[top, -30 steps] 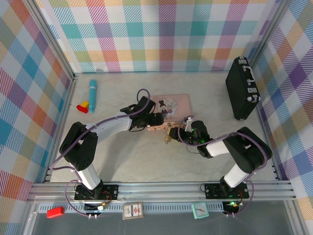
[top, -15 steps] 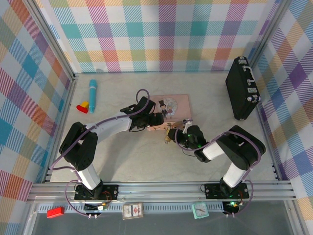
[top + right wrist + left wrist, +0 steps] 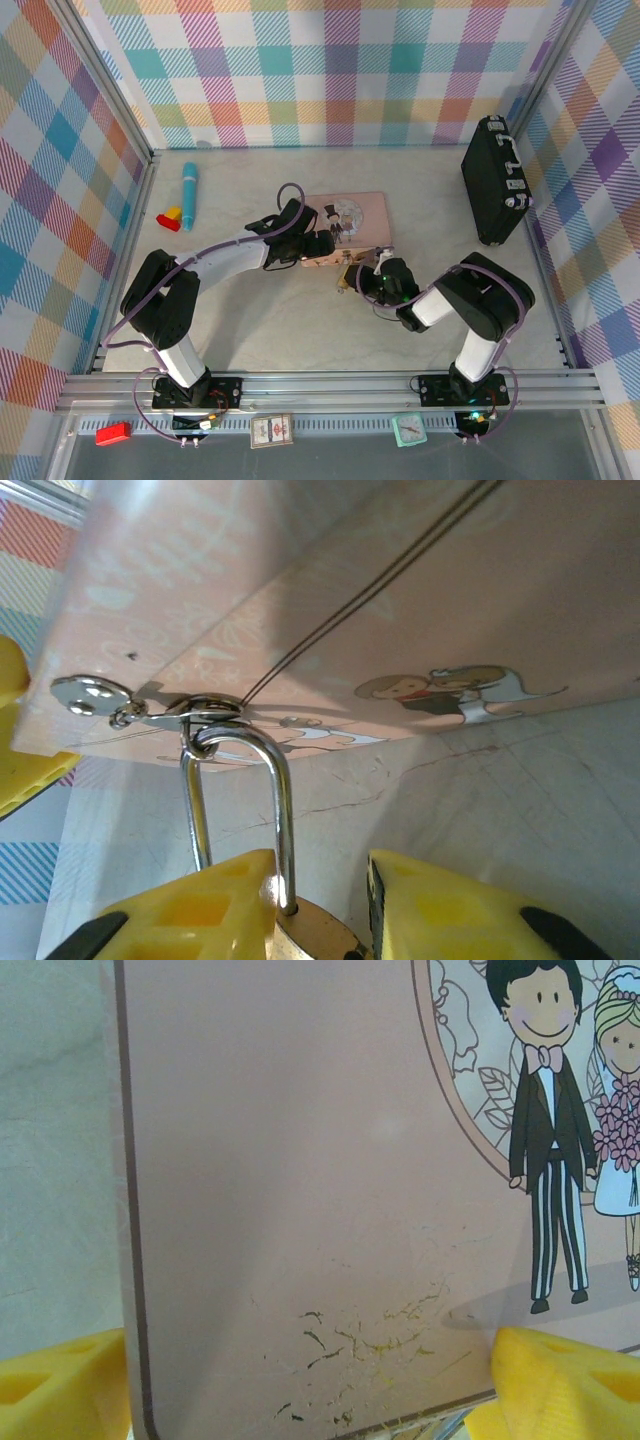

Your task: Unlock a padlock with a key

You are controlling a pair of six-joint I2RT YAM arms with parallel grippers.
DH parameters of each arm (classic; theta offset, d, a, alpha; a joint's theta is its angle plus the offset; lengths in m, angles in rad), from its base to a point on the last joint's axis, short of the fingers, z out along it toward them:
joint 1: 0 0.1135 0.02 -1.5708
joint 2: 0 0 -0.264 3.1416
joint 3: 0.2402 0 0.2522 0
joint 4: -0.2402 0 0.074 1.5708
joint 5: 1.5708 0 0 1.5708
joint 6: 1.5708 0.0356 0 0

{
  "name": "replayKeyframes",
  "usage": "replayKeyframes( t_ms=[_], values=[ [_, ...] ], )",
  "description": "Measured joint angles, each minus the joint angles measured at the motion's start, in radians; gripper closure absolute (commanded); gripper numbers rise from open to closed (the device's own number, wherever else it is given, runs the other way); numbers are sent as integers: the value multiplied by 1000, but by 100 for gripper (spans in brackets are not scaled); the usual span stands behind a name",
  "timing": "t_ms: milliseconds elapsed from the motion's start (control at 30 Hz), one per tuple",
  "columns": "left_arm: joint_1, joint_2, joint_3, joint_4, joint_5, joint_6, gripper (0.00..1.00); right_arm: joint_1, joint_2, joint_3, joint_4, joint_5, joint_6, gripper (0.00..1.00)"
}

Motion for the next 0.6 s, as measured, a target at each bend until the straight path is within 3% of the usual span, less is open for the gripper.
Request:
replayKeyframes(
  t_ms=[267, 600],
  values=[
    [0, -11, -12, 3, 0, -7, 12, 0, 50, 2, 84, -13, 12, 72],
    [0, -12, -16, 6, 0, -22, 12, 5, 68, 50, 45, -48, 19, 76]
  ],
)
